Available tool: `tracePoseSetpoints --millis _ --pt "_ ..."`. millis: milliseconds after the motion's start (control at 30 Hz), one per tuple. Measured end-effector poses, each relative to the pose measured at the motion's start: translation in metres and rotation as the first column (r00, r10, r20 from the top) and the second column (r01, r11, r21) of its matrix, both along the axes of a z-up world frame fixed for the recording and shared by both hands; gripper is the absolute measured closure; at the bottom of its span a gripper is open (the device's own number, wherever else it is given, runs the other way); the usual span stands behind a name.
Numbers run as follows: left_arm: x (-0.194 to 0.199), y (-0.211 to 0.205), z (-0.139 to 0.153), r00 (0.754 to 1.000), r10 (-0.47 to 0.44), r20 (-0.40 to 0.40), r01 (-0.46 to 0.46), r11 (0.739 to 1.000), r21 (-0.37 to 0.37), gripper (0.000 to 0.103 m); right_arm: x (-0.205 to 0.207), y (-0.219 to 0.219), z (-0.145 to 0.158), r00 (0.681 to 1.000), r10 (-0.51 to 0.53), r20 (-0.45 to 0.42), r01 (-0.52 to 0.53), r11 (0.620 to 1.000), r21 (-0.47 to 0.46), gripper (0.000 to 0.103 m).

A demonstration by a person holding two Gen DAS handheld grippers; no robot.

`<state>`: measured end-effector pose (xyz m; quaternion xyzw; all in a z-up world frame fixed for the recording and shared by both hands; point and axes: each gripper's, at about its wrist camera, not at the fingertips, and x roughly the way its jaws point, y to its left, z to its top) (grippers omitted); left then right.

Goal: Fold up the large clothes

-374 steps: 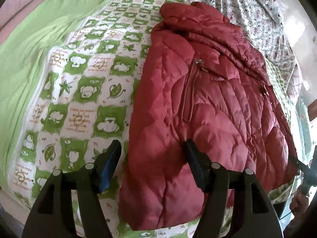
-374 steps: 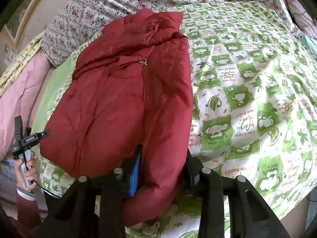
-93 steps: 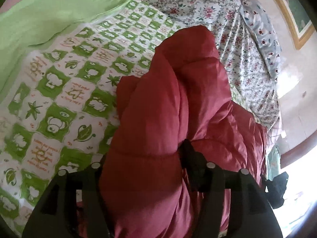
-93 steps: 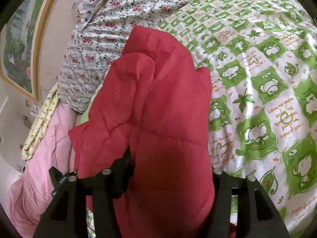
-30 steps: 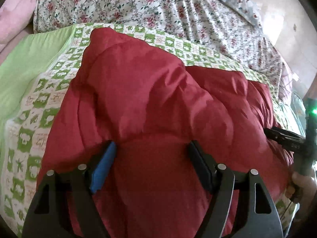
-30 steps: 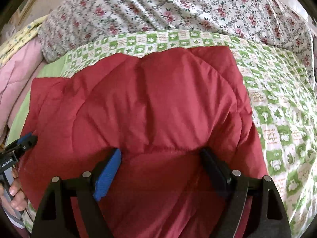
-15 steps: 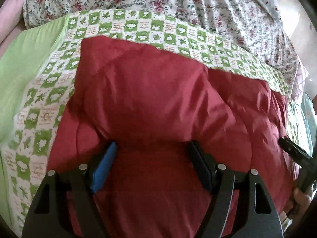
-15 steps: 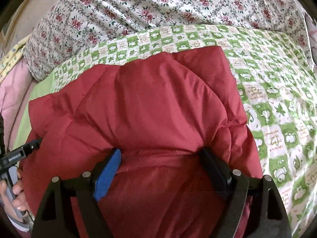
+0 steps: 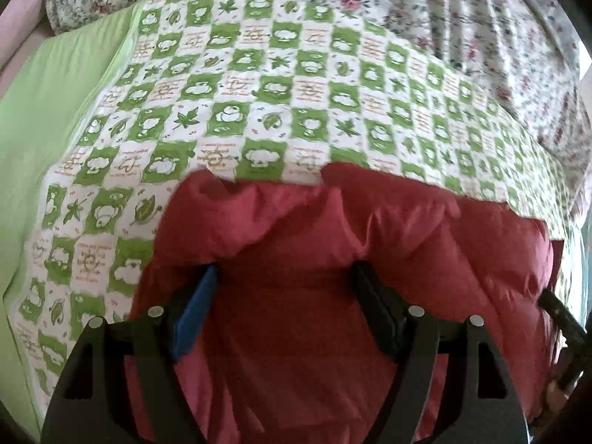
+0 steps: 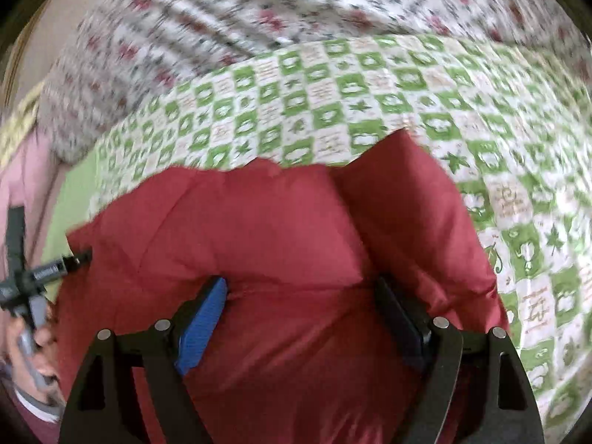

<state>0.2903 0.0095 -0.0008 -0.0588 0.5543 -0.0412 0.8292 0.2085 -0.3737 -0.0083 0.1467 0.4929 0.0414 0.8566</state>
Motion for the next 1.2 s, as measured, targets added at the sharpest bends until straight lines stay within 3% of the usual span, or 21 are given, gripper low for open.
tracePoseSetpoints --millis 233,333,433,600,867,1000,1200 --pt "0.012 0.012 -0.003 0.999 0.048 -0.009 -0.048 0.999 0.021 0.026 -0.003 -0.011 -0.006 0.999 -0.044 0.007 0.043 0.997 0.064 0.021" --pt "0.014 0.012 -0.006 0.998 0.063 -0.011 -0.062 0.993 0.096 0.026 -0.004 -0.010 -0.006 0.999 -0.046 0.008 0.046 0.997 0.056 0.021" --pt "0.005 0.014 0.002 0.998 0.069 0.000 -0.068 0.994 0.088 0.028 -0.004 -0.009 -0.006 0.999 -0.045 0.009 0.044 0.998 0.044 0.021" --pt "-0.054 0.013 0.038 0.995 -0.002 0.097 0.004 1.000 -0.027 0.029 -0.005 -0.010 -0.007 0.999 -0.042 0.011 0.041 0.998 0.044 0.021" --pt "-0.156 -0.003 0.059 0.981 -0.094 0.169 0.119 0.982 -0.145 0.029 -0.007 -0.008 -0.002 0.999 -0.050 0.016 0.049 0.998 0.035 0.022" --pt "-0.181 -0.008 0.065 0.975 -0.101 0.196 0.126 0.985 -0.118 0.029 -0.033 -0.003 0.024 0.996 -0.052 0.076 0.051 0.998 0.021 0.022" --pt "-0.202 -0.012 0.065 0.973 -0.120 0.199 0.145 0.983 -0.114 0.029 -0.111 0.016 0.063 0.979 0.010 0.203 -0.008 1.000 -0.012 0.020"
